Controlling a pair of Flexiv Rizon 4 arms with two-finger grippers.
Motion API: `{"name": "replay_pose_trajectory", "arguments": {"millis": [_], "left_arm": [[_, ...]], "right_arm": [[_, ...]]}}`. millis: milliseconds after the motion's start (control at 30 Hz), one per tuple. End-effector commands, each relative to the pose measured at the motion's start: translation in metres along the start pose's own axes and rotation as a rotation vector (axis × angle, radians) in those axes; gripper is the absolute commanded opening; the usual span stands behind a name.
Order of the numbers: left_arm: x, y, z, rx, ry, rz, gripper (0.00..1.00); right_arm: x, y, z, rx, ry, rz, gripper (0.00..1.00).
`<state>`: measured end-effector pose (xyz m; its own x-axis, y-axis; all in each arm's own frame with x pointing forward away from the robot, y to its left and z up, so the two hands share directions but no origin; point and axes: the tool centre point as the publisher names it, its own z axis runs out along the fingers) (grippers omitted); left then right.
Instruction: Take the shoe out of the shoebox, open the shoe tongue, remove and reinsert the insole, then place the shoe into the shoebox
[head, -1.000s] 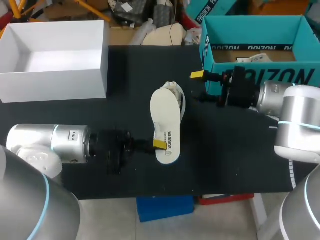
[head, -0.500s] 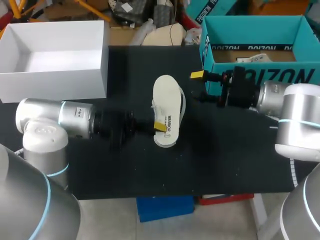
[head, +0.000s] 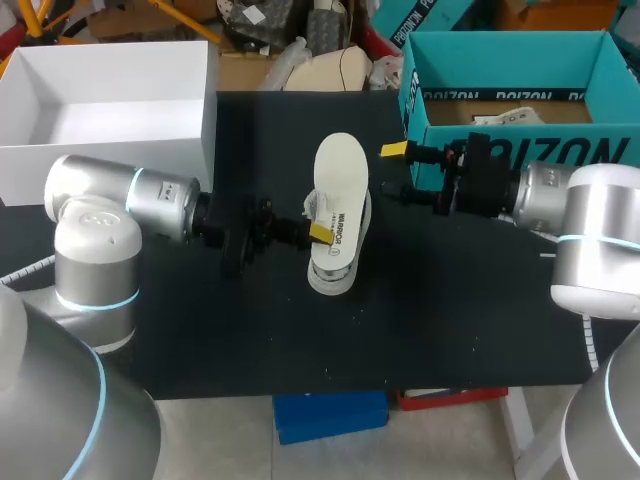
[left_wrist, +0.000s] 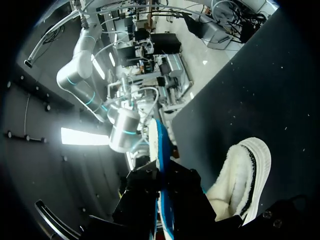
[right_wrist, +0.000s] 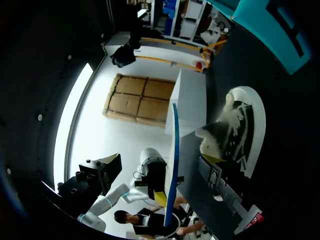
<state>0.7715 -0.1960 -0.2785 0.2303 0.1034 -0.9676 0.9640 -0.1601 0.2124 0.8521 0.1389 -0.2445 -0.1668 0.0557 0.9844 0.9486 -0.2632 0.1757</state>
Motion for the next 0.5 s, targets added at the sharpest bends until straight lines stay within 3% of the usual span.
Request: {"name": "replay_pose_trajectory", "arguments": {"millis": [33,233,433,467,500], "left_arm": [[0.0,0.001,0.0,0.006,0.003,0.001,0.0],[0.0,0.001,0.0,0.006,0.003,0.001,0.0],[0.0,0.001,0.0,0.006,0.003,0.001,0.0],[0.0,0.001,0.0,0.006,0.003,0.001,0.0],[0.0,0.001,0.0,0.006,0.003,0.001,0.0]], "right_arm": [[0.001,-0.001,0.001,-0.002,-0.002,0.0,1.0],[0.001,-0.007,0.001,0.172,-0.1,0.035,1.0],[0.001,-0.012,0.008,0.249,-0.153,0.024,1.0],[0.0,-0.013,0.01,0.264,-0.163,0.019,0.85],[-0.002,-0.014,0.012,0.278,-0.169,0.018,0.61]]}}
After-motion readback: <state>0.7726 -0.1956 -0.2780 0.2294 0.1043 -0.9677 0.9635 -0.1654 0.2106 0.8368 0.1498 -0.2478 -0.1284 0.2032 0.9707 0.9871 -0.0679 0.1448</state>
